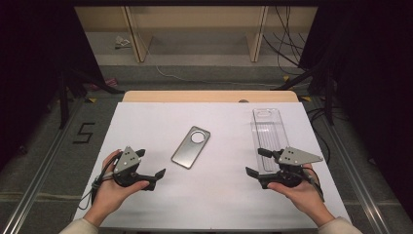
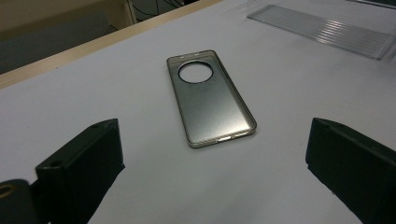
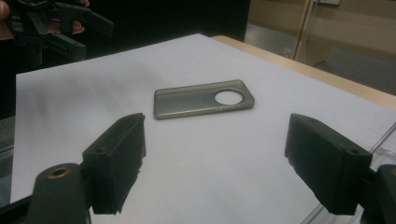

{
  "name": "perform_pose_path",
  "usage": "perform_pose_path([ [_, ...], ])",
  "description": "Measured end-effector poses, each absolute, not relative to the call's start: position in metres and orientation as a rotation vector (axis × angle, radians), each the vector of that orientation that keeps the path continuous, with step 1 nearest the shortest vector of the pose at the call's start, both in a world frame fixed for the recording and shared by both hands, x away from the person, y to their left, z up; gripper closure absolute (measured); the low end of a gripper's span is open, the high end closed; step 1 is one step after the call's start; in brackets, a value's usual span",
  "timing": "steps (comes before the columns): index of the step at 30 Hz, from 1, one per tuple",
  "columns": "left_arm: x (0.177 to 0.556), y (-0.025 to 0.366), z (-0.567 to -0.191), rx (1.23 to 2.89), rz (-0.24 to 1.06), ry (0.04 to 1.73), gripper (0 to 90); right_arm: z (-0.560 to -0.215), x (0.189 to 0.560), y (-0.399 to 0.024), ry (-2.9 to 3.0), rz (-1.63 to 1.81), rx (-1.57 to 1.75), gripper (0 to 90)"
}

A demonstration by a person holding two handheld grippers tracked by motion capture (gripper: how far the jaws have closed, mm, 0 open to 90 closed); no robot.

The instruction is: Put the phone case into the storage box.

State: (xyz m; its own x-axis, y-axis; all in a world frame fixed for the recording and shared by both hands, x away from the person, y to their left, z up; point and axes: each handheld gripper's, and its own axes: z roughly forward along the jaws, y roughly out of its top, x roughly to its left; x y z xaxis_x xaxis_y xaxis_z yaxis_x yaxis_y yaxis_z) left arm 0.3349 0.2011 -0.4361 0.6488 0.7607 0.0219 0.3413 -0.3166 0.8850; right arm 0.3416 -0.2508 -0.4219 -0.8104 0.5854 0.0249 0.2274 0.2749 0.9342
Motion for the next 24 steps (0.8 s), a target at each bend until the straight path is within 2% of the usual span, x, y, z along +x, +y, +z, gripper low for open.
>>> perform_pose_path([
  [8, 0.336, 0.202, -0.437, 1.913, 0.563, 0.882, 8.2, -0.422, 0.341, -0.250, 2.228, 1.541, 0.742, 21.1],
  [11, 0.340, 0.202, -0.435, 1.918, 0.620, 0.936, 25.0, -0.422, 0.342, -0.250, 2.225, 1.541, 0.742, 21.0],
  [13, 0.346, 0.202, -0.435, 1.936, 0.655, 1.013, 52.2, -0.422, 0.342, -0.250, 2.228, 1.539, 0.744, 21.0],
  [15, 0.353, 0.201, -0.438, 1.974, 0.671, 1.055, 74.2, -0.423, 0.343, -0.249, 2.228, 1.541, 0.740, 21.0],
  [17, 0.360, 0.200, -0.441, 1.995, 0.635, 1.101, 86.2, -0.423, 0.343, -0.249, 2.231, 1.537, 0.742, 21.0],
  [18, 0.365, 0.198, -0.443, 2.010, 0.601, 1.121, 89.6, -0.423, 0.343, -0.248, 2.232, 1.537, 0.741, 21.0],
  [24, 0.392, 0.187, -0.456, 2.087, 0.530, 1.132, 89.9, -0.423, 0.343, -0.248, 2.236, 1.531, 0.741, 21.0],
])
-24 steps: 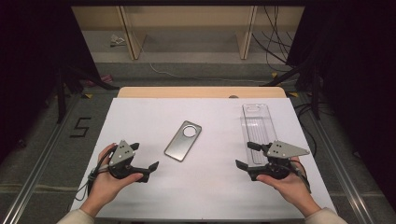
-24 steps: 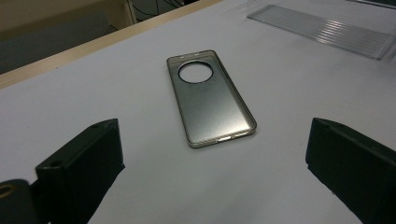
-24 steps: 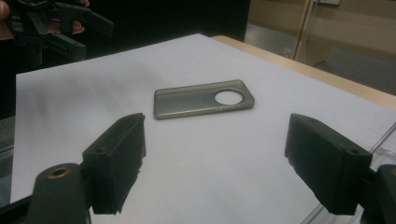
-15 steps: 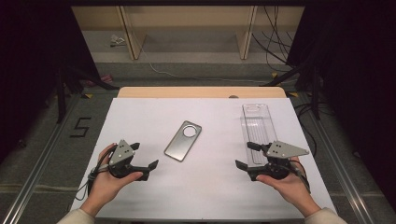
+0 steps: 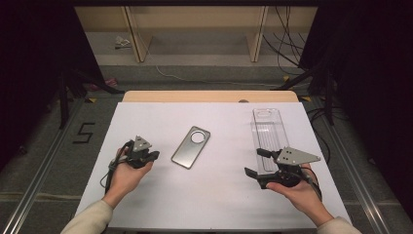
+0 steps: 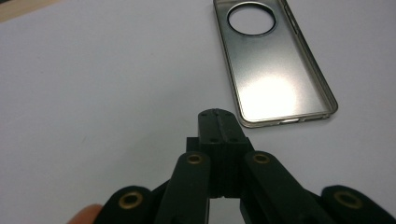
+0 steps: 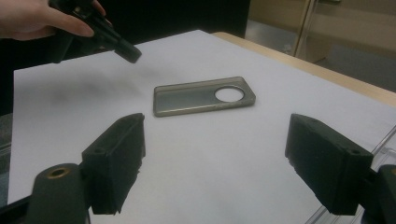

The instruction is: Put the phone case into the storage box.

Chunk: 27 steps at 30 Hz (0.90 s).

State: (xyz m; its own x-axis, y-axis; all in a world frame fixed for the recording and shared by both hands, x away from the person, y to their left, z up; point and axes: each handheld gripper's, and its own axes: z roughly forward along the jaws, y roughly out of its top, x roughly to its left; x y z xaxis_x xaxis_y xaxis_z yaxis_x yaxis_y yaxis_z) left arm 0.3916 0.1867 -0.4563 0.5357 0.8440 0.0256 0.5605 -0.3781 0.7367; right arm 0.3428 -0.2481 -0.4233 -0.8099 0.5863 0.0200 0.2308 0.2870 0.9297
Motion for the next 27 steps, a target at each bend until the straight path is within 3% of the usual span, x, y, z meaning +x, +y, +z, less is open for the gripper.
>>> perform_pose_path([
  [10, 0.426, 0.168, -0.482, 2.173, 0.462, 1.152, 89.8, -0.423, 0.343, -0.248, 2.241, 1.532, 0.739, 21.0],
  [27, 0.427, 0.154, -0.486, 2.225, 0.433, 1.082, 89.9, -0.424, 0.343, -0.248, 2.245, 1.524, 0.737, 21.0],
])
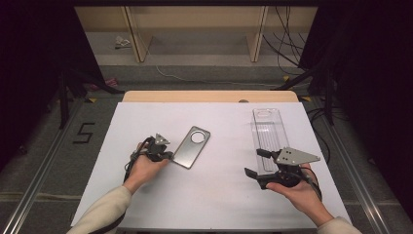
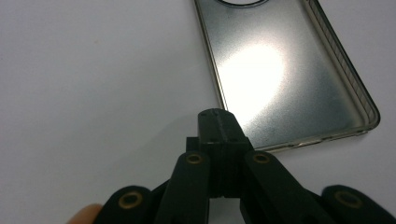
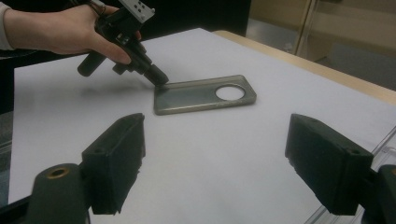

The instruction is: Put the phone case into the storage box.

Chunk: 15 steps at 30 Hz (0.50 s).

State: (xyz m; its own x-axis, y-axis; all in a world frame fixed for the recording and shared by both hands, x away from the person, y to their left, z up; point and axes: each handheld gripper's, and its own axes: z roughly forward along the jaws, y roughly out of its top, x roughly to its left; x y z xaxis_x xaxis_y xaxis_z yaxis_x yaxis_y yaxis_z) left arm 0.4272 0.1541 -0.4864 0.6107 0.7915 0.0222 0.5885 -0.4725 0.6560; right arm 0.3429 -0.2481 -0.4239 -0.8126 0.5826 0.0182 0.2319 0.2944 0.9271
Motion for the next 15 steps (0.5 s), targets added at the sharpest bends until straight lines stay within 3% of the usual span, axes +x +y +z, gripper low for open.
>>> perform_pose_path([
  [15, 0.418, 0.138, -0.485, 2.263, 0.397, 1.029, 89.8, -0.424, 0.343, -0.248, 2.251, 1.524, 0.738, 21.0],
])
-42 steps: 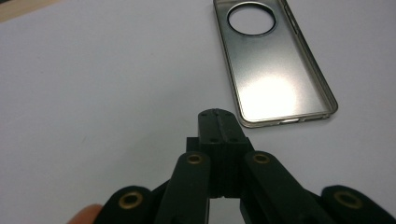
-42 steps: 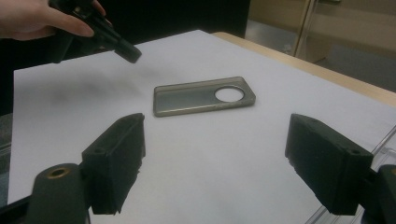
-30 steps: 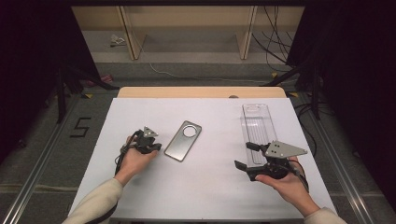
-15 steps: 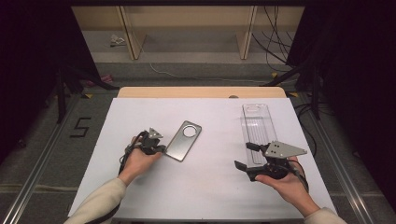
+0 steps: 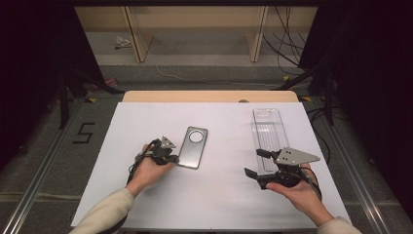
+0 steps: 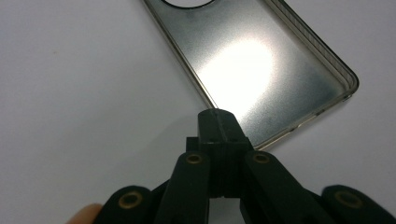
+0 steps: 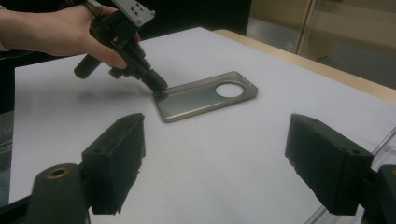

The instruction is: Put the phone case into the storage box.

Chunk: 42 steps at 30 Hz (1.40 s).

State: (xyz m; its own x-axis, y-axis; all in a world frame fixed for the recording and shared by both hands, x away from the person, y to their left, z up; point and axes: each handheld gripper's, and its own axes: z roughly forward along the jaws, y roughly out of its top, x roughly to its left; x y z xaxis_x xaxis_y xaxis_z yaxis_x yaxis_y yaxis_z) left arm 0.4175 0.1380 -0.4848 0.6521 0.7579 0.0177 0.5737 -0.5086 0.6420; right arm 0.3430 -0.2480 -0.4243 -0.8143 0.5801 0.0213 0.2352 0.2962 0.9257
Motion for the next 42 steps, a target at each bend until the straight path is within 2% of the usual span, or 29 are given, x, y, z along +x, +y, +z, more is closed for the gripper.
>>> perform_pose_path([
  [32, 0.412, 0.125, -0.485, 2.290, 0.407, 0.961, 88.4, -0.425, 0.343, -0.247, 2.260, 1.514, 0.729, 21.0],
  [37, 0.411, 0.134, -0.479, 2.267, 0.416, 0.961, 77.2, -0.425, 0.341, -0.243, 2.290, 1.474, 0.689, 21.0],
  [42, 0.403, 0.148, -0.465, 2.203, 0.471, 0.918, 50.6, -0.423, 0.340, -0.232, 2.329, 1.431, 0.614, 20.4],
])
